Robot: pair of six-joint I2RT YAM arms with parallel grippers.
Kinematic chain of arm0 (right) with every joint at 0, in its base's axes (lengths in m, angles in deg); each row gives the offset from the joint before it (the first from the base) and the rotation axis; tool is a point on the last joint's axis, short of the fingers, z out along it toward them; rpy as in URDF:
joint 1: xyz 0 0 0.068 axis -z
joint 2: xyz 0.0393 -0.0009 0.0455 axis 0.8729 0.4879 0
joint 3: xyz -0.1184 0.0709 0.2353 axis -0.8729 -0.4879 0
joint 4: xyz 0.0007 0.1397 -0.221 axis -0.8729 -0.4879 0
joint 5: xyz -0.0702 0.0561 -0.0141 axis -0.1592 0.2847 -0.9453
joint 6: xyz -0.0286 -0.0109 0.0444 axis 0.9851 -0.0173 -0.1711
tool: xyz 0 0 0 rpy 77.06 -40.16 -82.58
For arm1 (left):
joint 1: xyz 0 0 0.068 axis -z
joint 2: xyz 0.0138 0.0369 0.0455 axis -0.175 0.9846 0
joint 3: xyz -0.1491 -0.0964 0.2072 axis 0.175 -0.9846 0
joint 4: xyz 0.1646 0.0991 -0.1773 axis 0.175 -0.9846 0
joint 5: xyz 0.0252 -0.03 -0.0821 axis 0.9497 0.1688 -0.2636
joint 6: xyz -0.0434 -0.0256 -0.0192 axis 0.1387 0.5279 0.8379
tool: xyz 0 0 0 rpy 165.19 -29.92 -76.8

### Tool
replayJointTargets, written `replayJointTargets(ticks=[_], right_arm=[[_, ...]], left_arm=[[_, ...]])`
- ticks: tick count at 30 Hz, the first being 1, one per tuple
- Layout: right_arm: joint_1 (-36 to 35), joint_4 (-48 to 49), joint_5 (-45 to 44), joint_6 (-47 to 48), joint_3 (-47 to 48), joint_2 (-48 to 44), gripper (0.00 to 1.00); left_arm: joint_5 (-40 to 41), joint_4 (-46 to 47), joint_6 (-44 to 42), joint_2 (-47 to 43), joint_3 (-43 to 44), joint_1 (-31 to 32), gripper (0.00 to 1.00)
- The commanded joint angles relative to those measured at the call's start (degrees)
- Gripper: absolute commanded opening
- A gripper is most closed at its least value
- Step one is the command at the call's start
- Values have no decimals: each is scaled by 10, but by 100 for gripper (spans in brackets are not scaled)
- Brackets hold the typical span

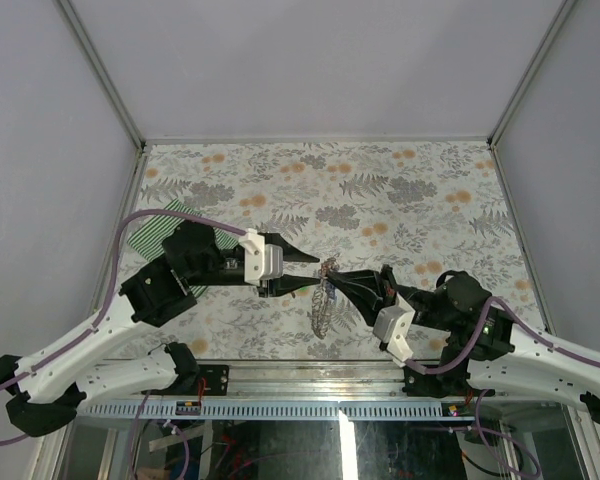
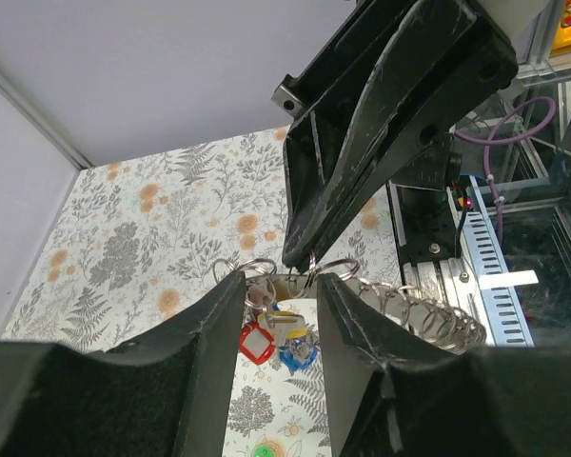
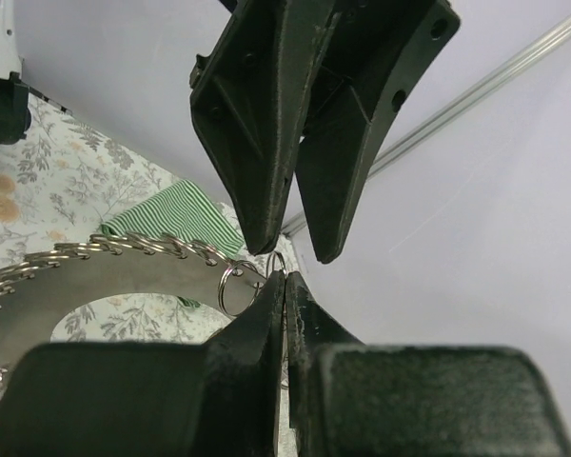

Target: Put the keys on the keyring

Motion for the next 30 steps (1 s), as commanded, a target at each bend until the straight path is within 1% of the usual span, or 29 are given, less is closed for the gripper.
replayJointTargets(ticks=[1,4,8,21,30], right_arm=[[-4,93,22,61,-5,-13,1],[-5,103,28,80,-5,-11,1],[-4,120,38,79,-4,-9,1],[-4,109,40,77,11,-14,1],[-5,115,36,74,11,-19,1]], left_arm=[[41,-9,-25,1,33,27,37],[63,-12,-34,1,39,40,37],[73,-33,-52,10,52,51,36],[122,-59,-95,15,54,84,34],[175,-68,-119,9,49,110,30]])
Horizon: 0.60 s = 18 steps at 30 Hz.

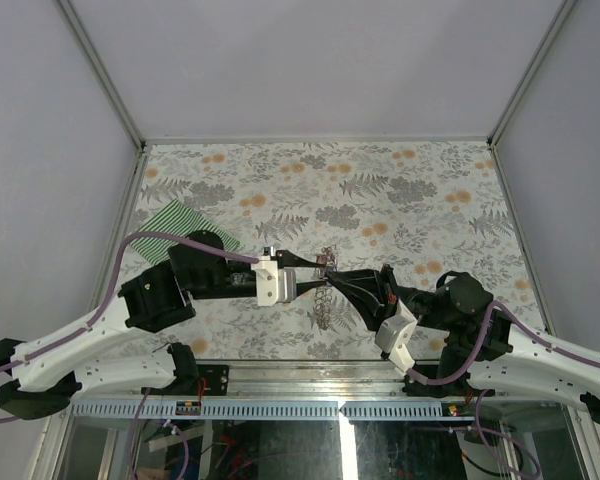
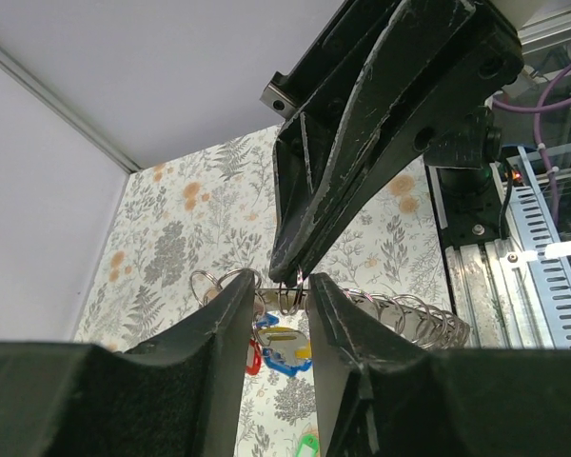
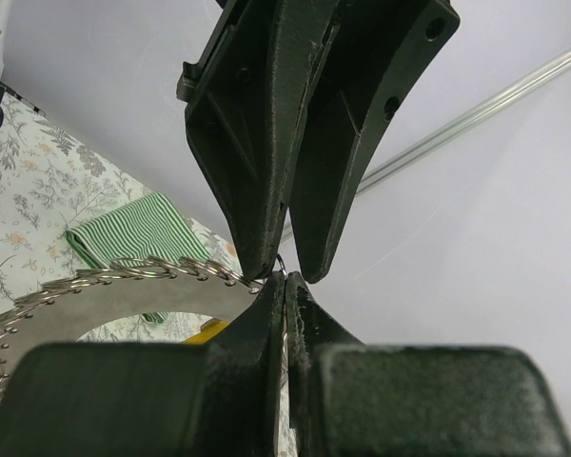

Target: Put the keys on the keyring

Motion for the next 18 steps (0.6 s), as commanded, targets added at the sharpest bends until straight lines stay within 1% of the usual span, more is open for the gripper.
replayJointTargets(ticks=[1,6,9,12,18], right_arm=[[-4,77,6,3,27,-17,1],[-5,81,-5,-1,21,-21,1],[-4,79,-8,0,20,-23,1],[-4,78,-9,0,19,-25,1],[-5,76,-7,0,20,-26,0]], left_arm=[[49,-14,-26,-4,11,12,29],[78,-14,-27,-15,4,26,29],[88,-1,-43,-30,-4,28,29],[91,17,-46,-46,-14,28,29],[89,16,-48,-47,-16,28,28]])
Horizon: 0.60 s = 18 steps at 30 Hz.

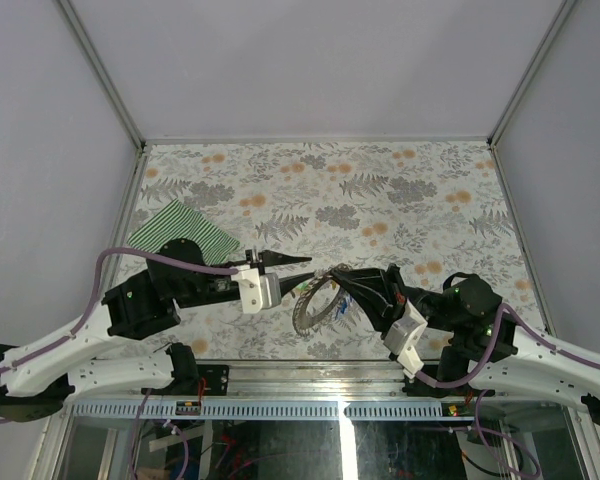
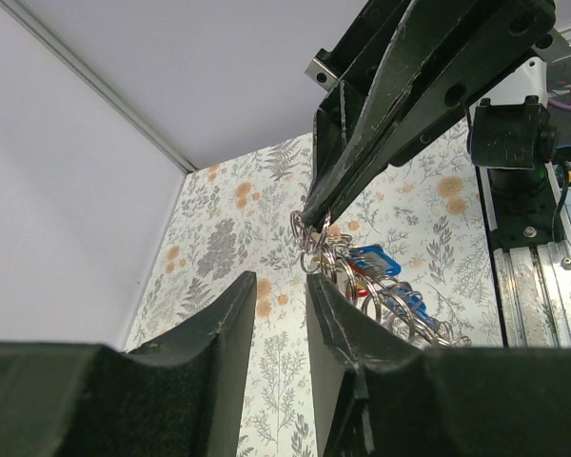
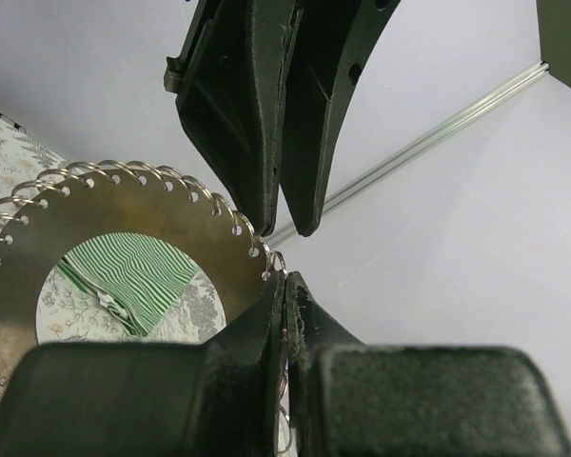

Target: Put the keys on the keyring

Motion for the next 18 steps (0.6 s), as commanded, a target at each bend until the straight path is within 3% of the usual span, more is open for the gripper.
replayJointTargets(ticks=[1,18], right_arm=[[-4,66,-3,0,20,-9,1],[-4,71,7,-7,22,4,0]], left_arm=[[12,18,-11,-1,-7,4,29],[-2,14,-18,25,12,4,28]])
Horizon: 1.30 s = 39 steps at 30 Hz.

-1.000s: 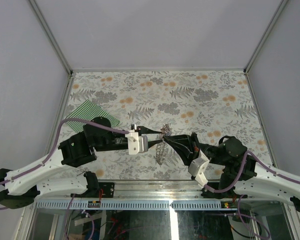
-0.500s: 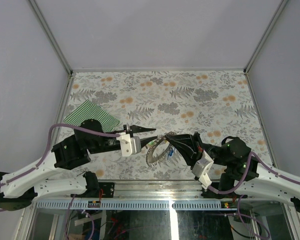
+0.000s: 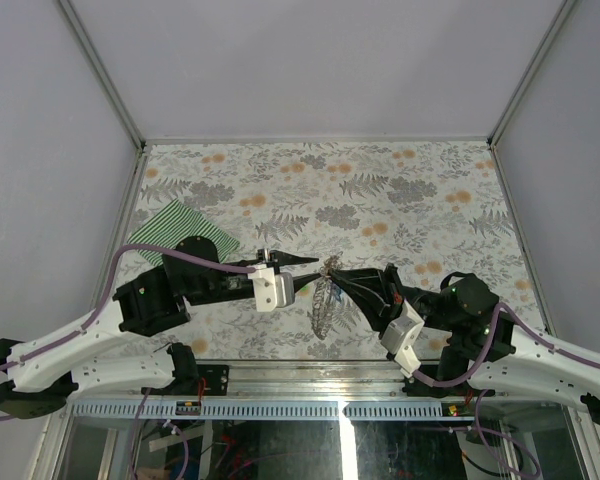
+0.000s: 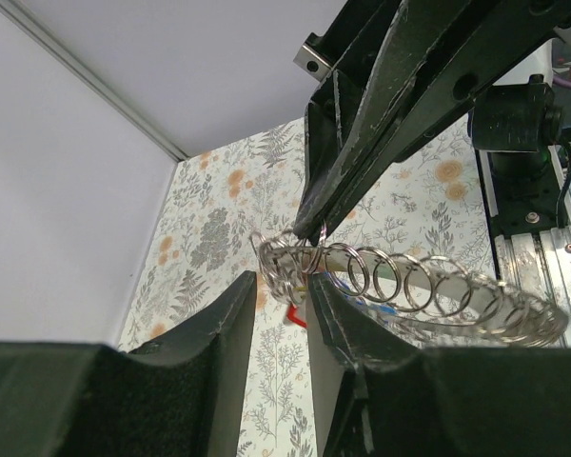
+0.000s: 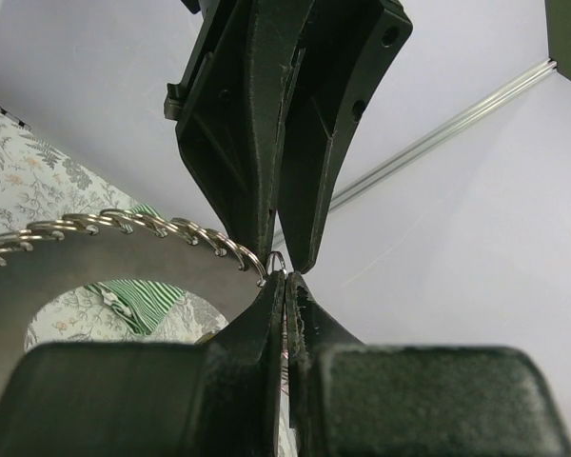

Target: Put the keys on the keyring

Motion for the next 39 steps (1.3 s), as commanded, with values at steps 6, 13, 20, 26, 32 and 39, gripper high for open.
replayJointTargets(ticks=[6,13,20,26,32,39], right_arm=[[-4,73,7,-8,22,2,0],[-4,75,4,-8,23,6,0],[-4,76,-2,-10,23,9,0],[-4,76,-10,-9,24,12,0],[-4,85,-20,-12,23,8,0],[-4,85,-32,-9,23,2,0]], left_arm=[[-15,18,-4,2,13,4,28],[-19,19,-3,4,15,6,28],[-22,24,-2,6,17,9,28],[-22,25,-1,8,19,11,28],[-13,26,-2,8,15,12,27],[-3,26,-4,3,14,12,27]])
